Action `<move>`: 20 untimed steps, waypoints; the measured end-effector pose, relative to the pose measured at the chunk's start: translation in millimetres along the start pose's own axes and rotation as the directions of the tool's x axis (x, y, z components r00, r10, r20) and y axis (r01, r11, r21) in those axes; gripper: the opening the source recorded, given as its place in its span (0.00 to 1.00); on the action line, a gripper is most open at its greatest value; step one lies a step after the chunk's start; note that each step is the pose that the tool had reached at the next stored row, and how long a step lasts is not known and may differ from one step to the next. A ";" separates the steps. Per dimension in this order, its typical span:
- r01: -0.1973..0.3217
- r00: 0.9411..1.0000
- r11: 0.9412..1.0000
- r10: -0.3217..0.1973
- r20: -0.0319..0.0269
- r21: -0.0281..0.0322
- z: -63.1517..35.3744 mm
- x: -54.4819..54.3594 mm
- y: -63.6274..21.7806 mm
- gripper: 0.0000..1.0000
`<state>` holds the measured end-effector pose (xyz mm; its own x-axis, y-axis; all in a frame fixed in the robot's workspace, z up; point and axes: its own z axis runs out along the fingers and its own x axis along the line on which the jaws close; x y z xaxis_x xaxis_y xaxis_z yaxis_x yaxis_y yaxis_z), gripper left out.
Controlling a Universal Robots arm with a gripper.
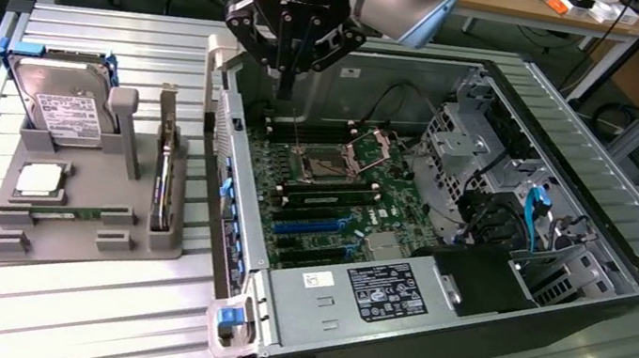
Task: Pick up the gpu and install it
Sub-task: 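Reach for the gpu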
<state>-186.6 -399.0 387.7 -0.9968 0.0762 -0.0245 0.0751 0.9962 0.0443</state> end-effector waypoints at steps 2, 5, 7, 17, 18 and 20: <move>0.000 1.000 1.000 0.000 0.000 0.000 0.0 0.6 0.0 0.10; 0.000 1.000 1.000 0.000 0.000 0.000 0.0 1.6 -0.1 0.10; 0.000 1.000 1.000 0.000 0.000 0.000 0.0 2.7 -0.2 0.10; 0.000 1.000 1.000 0.000 0.000 0.000 0.2 6.7 -0.5 0.10; 0.000 1.000 1.000 0.000 0.000 0.000 0.2 6.9 -0.5 0.10; 0.000 1.000 1.000 0.000 0.000 0.000 0.2 7.6 -0.6 0.10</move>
<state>-194.2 -399.0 387.3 -0.9968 0.0762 -0.0245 0.0750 0.9962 0.0443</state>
